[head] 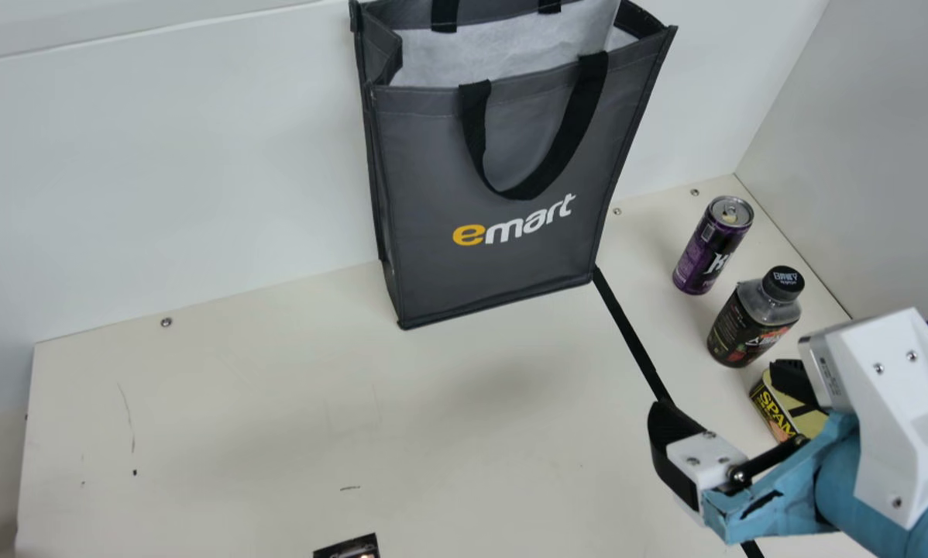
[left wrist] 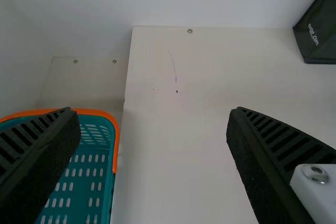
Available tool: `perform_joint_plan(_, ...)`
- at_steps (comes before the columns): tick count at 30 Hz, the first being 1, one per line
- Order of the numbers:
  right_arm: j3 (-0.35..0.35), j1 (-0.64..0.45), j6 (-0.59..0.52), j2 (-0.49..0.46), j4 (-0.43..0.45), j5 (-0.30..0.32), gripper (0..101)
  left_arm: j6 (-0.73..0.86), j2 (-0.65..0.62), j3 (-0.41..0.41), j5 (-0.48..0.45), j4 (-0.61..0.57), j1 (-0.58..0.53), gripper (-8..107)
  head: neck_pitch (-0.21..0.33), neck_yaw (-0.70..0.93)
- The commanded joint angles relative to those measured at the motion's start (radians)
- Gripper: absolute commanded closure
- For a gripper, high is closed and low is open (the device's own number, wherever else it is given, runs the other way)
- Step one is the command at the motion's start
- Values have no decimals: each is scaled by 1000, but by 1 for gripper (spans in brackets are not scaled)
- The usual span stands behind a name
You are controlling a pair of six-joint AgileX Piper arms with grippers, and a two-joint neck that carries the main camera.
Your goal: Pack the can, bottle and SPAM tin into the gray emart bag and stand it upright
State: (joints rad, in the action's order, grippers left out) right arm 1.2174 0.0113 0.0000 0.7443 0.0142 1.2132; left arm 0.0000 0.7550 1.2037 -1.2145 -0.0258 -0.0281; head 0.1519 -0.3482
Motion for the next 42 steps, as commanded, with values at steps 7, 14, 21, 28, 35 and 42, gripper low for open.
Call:
perform_joint_plan(7,0,0,0,0,0,0,6,0,0,0,0,0,0,9,23,-1)
perform_joint_plan(14,0,0,0,0,0,0,6,0,0,0,0,0,0,9,23,-1)
perform_joint_plan(21,0,0,0,0,0,-1,6,0,0,0,0,0,0,9,23,-1)
perform_joint_plan(28,12,11,-9,17,2,-14,6,0,0,0,0,0,0,9,23,-1)
perform_joint_plan(35,35,24,-39,63,1,-47,6,0,0,0,0,0,0,9,23,-1)
perform_joint_plan(42,81,23,-82,122,-4,-75,6,0,0,0,0,0,0,9,23,-1)
